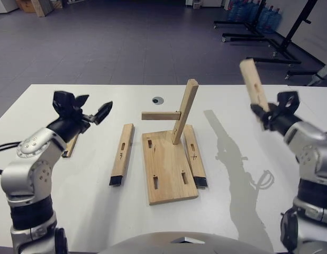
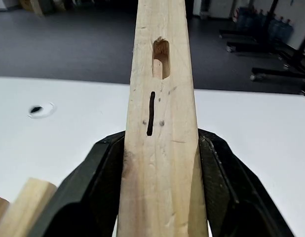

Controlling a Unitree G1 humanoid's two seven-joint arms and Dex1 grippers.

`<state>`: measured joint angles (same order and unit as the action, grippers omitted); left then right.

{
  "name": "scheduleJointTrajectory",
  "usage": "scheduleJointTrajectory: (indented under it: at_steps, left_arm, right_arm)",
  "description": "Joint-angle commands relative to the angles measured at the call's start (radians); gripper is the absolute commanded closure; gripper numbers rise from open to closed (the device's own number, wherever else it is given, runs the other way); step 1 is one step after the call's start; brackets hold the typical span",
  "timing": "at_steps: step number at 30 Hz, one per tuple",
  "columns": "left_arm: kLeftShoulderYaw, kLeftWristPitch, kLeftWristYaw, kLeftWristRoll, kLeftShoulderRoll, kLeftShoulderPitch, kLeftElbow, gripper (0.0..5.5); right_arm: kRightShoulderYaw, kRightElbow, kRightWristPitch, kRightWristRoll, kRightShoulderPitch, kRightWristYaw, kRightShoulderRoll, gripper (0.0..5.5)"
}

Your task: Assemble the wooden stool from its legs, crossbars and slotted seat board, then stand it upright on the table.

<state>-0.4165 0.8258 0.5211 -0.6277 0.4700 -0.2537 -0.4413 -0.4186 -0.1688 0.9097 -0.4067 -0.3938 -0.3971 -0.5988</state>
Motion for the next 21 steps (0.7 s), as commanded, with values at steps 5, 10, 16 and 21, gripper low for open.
scheduleJointTrajectory:
  at_steps: [5, 10, 16, 21]
  left_arm:
    - [-0.097, 0.136, 0.02, -0.55, -0.008, -0.35, 0.155, 0.82]
    - [0.006, 0.152, -0.116, -0.769, -0.114, -0.386, 0.148, 0.82]
    - [0.123, 0.099, -0.28, -0.967, -0.214, -0.368, 0.083, 0.82]
    - [0.171, 0.047, -0.355, -1.008, -0.224, -0.37, 0.084, 0.82]
  right_arm:
    - [-0.089, 0.209, 0.156, -0.439, -0.481, -0.398, -0.186, 3.48]
    - [-0.057, 0.237, 0.309, -0.642, -0.538, -0.517, -0.177, 3.48]
    - [0.048, 0.075, 0.373, -0.792, -0.394, -0.447, 0.017, 3.48]
    - [0.097, -0.004, 0.349, -0.864, -0.323, -0.324, 0.148, 3.48]
